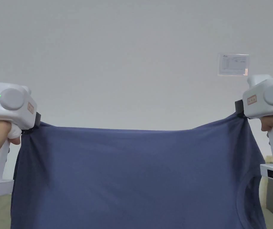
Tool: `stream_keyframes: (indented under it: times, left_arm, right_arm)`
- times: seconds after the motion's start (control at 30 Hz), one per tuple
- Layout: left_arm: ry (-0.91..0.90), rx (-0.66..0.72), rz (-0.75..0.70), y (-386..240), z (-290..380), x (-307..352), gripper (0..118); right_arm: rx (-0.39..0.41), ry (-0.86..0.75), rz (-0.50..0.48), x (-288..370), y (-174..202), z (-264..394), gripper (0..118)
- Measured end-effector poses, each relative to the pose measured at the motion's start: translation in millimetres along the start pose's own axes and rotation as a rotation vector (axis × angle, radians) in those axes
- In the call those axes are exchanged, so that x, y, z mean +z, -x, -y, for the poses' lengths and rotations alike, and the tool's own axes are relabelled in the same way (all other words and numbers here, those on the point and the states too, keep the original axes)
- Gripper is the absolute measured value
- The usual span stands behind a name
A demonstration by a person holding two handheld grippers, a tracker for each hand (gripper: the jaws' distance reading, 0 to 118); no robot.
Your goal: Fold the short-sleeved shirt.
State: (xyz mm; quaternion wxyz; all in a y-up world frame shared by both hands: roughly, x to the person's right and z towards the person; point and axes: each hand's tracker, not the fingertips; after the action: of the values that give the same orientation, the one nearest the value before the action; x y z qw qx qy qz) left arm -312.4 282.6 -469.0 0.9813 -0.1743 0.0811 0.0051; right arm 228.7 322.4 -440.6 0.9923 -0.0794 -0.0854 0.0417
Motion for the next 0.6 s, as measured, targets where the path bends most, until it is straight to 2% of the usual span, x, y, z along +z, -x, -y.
stream_keyframes:
  times: [0.13,0.23,0.37,0.5,0.6]
  left_arm:
    - [-0.006,-0.03,-0.029,-16,-14,-35,1]
    - [-0.023,-0.024,-0.039,-26,-20,-59,1]
    - [-0.023,-0.032,-0.066,-38,-16,-96,1]
    - [-0.017,-0.067,-0.1,-51,-3,-131,1]
    - [0.016,-0.02,-0.092,-50,11,-157,1]
  right_arm:
    - [0.006,-0.003,0.017,-37,4,-10,0]
    - [0.043,-0.01,0.031,-63,11,-16,0]
    - [0.009,-0.018,0.039,-97,19,-14,0]
    - [0.025,-0.002,0.044,-127,31,1,0]
    - [0.036,0.015,0.035,-148,38,24,0]
